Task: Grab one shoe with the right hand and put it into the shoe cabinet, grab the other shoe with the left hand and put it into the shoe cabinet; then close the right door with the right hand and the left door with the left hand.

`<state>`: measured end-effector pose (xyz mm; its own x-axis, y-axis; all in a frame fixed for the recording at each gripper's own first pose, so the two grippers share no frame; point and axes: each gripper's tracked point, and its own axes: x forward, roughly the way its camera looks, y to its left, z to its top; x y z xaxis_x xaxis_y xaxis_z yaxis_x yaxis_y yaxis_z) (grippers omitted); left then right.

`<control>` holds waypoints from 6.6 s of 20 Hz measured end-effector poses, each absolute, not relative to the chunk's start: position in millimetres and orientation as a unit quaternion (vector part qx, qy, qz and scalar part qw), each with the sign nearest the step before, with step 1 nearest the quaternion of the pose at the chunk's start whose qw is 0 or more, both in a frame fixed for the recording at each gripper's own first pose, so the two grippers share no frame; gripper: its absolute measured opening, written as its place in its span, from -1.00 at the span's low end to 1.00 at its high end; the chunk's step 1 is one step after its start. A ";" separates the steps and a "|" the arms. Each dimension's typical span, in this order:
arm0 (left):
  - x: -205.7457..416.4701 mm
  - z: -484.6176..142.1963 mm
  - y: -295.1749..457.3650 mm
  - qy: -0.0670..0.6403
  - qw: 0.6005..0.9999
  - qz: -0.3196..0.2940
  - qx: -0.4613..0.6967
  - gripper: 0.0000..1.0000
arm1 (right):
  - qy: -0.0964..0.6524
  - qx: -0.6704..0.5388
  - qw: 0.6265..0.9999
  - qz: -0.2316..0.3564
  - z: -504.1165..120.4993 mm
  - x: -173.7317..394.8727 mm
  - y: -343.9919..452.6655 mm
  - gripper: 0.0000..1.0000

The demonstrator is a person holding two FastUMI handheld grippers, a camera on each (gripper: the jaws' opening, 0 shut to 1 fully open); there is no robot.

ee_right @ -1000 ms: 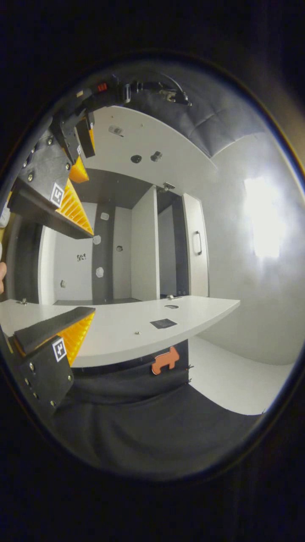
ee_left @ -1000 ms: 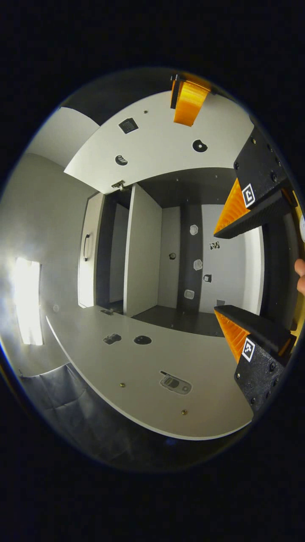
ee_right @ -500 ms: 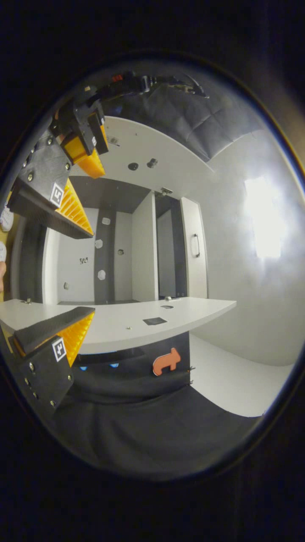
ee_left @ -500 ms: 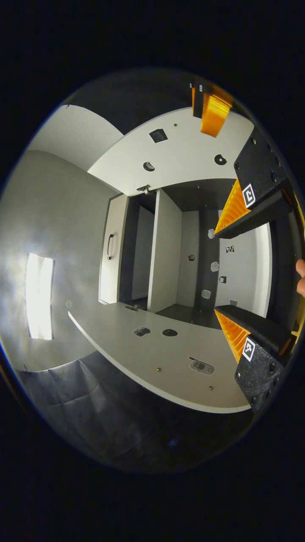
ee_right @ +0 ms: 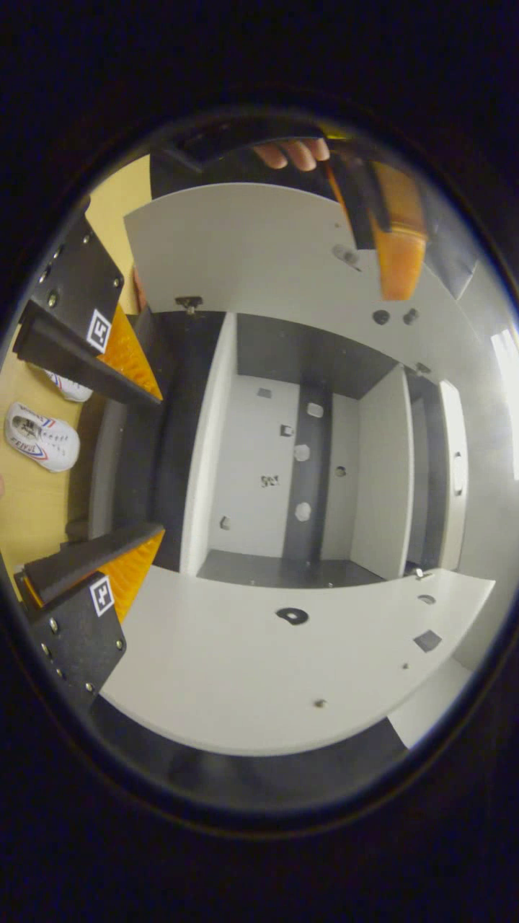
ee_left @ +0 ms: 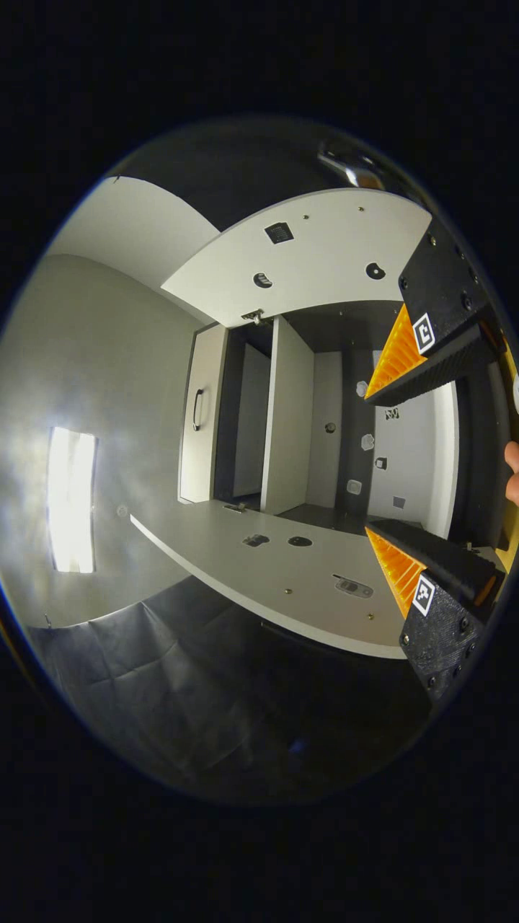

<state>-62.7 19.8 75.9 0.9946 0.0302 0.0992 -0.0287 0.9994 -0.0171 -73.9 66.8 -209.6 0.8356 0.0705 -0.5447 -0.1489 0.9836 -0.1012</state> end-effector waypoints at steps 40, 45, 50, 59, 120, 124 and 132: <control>-28.7 -29.8 40.8 0.033 0.999 0.004 -0.004 0.92 | 0.532 -0.074 0.842 0.053 -454.7 -180.5 77.3 -0.98; -27.3 -34.8 42.9 0.038 0.999 0.006 -0.002 0.92 | 0.478 -0.023 0.877 0.043 -396.1 -155.8 79.3 -0.99; -24.6 -38.6 49.5 0.043 0.999 0.013 0.000 0.92 | 0.412 -0.002 0.910 0.052 -317.8 -130.3 85.2 -0.99; -25.5 -41.2 55.8 0.047 0.999 0.021 0.001 0.92 | 0.266 -0.029 0.962 0.055 -188.3 -38.4 84.8 -0.99; -82.2 -294.7 37.9 0.395 0.918 -0.025 0.003 0.95 | 0.066 -0.016 0.997 0.028 -100.0 29.2 42.7 -0.06; -128.5 -340.2 35.9 0.463 0.884 -0.058 0.021 0.92 | 0.060 -0.016 0.998 0.025 -97.3 29.2 39.7 -0.12; -184.8 -400.2 17.5 0.545 0.834 -0.085 0.009 0.81 | 0.050 -0.014 0.998 0.020 -91.3 27.9 34.6 -0.12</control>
